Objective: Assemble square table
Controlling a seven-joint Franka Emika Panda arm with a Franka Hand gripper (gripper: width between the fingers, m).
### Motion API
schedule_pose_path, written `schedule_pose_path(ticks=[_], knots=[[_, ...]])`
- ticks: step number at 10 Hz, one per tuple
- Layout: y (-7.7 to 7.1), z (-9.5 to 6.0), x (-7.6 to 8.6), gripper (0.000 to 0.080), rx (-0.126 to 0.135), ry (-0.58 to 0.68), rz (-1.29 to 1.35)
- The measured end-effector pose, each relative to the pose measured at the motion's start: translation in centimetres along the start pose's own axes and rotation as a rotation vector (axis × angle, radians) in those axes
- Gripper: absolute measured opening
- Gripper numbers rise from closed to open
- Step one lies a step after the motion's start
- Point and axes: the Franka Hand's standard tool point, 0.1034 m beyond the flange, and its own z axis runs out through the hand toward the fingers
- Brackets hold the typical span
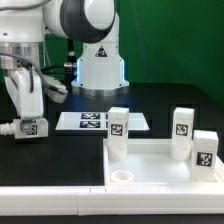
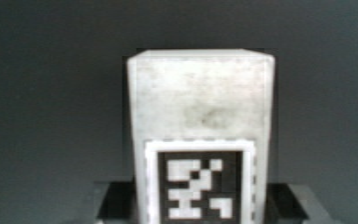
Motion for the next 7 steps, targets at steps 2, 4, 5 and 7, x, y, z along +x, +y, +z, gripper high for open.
schedule_pose_path(ticks=[2, 4, 5, 7], knots=[[0.1, 0.2, -0.1, 0.0285, -0.004, -0.001, 0.001], [0.0, 0.2, -0.3, 0.0285, -0.006, -0.005, 0.067], [-0.3, 0.2, -0.8, 0.0285, -0.010, -0.008, 0.221], [-0.2, 0.1, -1.1, 0.0285, 0.015, -0.020, 0.445]])
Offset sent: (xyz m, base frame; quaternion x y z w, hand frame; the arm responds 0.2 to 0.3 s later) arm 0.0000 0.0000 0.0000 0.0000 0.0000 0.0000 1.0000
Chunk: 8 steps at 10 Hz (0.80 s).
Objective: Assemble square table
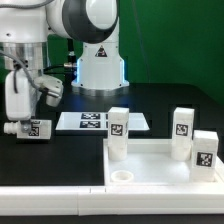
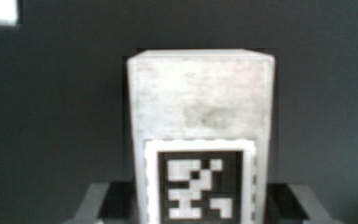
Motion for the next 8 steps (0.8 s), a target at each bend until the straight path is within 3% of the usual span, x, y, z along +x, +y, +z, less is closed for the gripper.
schedule_pose_path(ticks=[2, 6, 7, 8], knots=[[-0.66, -0.10, -0.63, 0.0285, 0.028, 0.029, 0.074], [-0.30, 0.18, -0.87, 0.0285, 0.015, 0.010, 0.343], [0.03, 0.13, -0.89, 0.0285, -0.019, -0.022, 0.634], [0.20, 0.07, -0.41, 0.0285, -0.001, -0.016, 0.781]])
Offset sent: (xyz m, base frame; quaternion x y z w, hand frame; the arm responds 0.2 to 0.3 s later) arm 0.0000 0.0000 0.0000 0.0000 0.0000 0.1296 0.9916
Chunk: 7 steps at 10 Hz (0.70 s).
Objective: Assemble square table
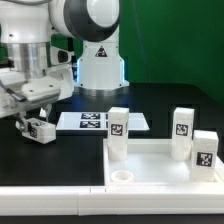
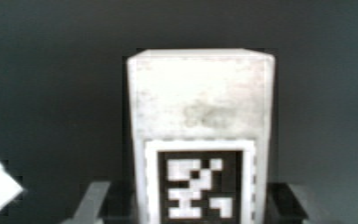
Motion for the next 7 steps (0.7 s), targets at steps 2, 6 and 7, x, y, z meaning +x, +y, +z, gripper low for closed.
schedule_pose_path(ticks=[2, 6, 7], knots=[[1.1, 0.6, -0.3, 0.0285, 0.071, 0.013, 0.288], [1.3, 0.9, 0.1, 0.0285, 0.109, -0.006, 0.609], [1.3, 0.8, 0.5, 0.0285, 0.169, -0.011, 0.686]])
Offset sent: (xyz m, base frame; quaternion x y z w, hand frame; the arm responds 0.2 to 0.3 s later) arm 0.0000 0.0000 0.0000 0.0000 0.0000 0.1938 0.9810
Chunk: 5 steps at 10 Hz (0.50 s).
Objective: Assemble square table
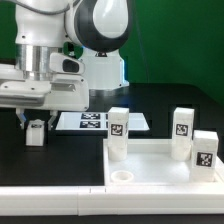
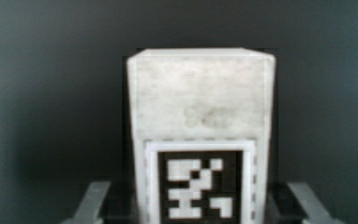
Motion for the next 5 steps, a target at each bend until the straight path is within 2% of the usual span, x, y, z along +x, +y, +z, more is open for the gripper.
schedule_pose_path(ticks=[3, 4, 5], knots=[[-0.34, 0.18, 0.21, 0.0285, 0.002, 0.004, -0.084], [-0.38, 0.30, 0.37, 0.0483, 0.003, 0.008, -0.102], [-0.36, 0.12, 0.26, 0.0593, 0.003, 0.003, -0.158]])
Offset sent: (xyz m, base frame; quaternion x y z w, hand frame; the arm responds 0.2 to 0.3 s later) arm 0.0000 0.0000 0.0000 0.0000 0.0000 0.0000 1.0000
